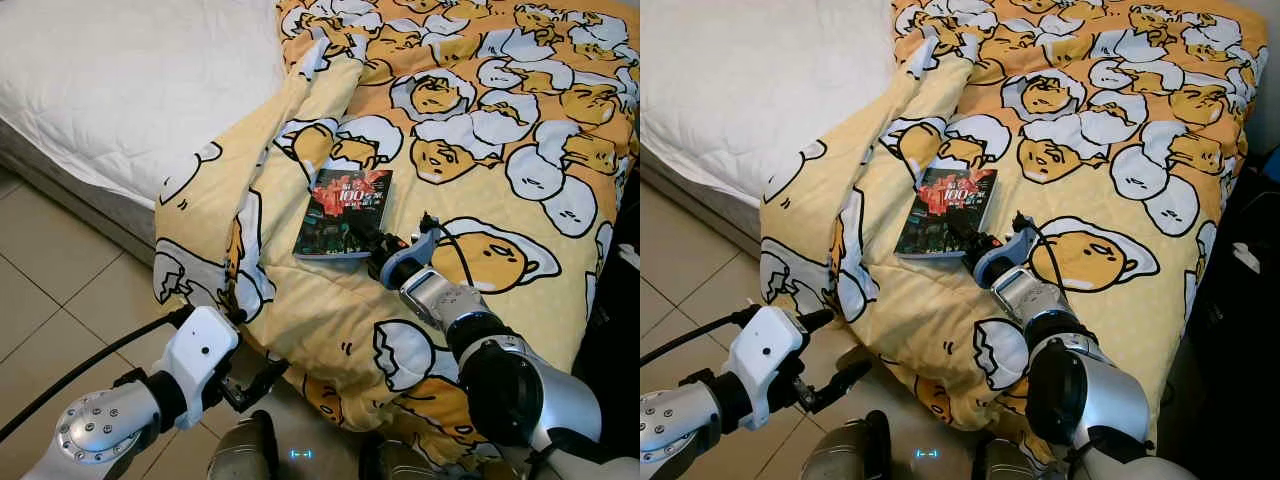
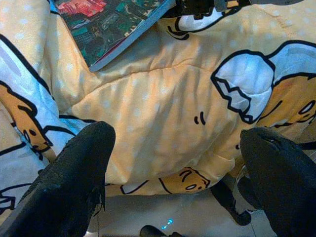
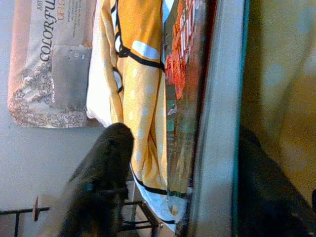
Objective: Clean up the room
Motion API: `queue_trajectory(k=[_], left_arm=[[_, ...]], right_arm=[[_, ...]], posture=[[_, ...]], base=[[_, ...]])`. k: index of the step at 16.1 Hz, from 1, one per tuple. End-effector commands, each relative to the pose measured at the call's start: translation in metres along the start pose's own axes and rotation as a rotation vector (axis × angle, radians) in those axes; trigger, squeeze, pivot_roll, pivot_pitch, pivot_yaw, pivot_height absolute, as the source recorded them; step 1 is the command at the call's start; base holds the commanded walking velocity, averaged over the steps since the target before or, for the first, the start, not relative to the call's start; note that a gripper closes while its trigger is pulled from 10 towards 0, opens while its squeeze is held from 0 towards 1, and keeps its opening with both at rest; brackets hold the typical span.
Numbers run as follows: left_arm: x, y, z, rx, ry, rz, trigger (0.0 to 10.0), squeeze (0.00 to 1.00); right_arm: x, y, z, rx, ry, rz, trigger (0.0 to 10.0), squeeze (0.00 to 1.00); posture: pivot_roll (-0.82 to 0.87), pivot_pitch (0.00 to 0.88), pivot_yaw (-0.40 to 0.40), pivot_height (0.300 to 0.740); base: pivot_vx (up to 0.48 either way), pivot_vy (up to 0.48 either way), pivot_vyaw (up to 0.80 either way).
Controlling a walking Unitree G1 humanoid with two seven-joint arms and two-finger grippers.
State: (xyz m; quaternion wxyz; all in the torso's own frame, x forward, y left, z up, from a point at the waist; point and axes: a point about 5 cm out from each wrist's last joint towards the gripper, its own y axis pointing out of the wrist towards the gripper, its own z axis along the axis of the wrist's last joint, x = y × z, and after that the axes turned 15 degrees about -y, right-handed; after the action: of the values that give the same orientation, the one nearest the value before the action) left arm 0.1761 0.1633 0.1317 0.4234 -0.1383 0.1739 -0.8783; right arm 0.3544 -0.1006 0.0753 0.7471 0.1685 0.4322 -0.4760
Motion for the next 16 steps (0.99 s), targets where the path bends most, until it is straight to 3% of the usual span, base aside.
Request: queue_trajectory(k=[1,12,16], left_arm=[[0.001,0.001,-0.003,-0.014,-0.002,-0.01,10.0,0.67],[-0.009,0.007,0.004,0.009,0.028,-0.005,10.0,0.67],[-0.015,0.016,0.001,0.05,0.02,0.009,10.0,0.67]], right_arm=[[0.0,0.001,0.0,0.002,-0.009,-0.011,0.0,0.0],[-0.003,0.004,-0.004,-0.007,-0.032,-0.036,0.0,0.0],[-0.003,0.004,0.0,0.018,-0.089,-0.042,0.0,0.0]], posture=[[0.18,0.182,-0.026,0.74],[0.2,0.112,-0.03,0.74],[0.15,0.0,-0.05,0.74]], base=[[0.0,0.0,0.0],[0.0,0.0,0.0],[0.0,0.0,0.0]])
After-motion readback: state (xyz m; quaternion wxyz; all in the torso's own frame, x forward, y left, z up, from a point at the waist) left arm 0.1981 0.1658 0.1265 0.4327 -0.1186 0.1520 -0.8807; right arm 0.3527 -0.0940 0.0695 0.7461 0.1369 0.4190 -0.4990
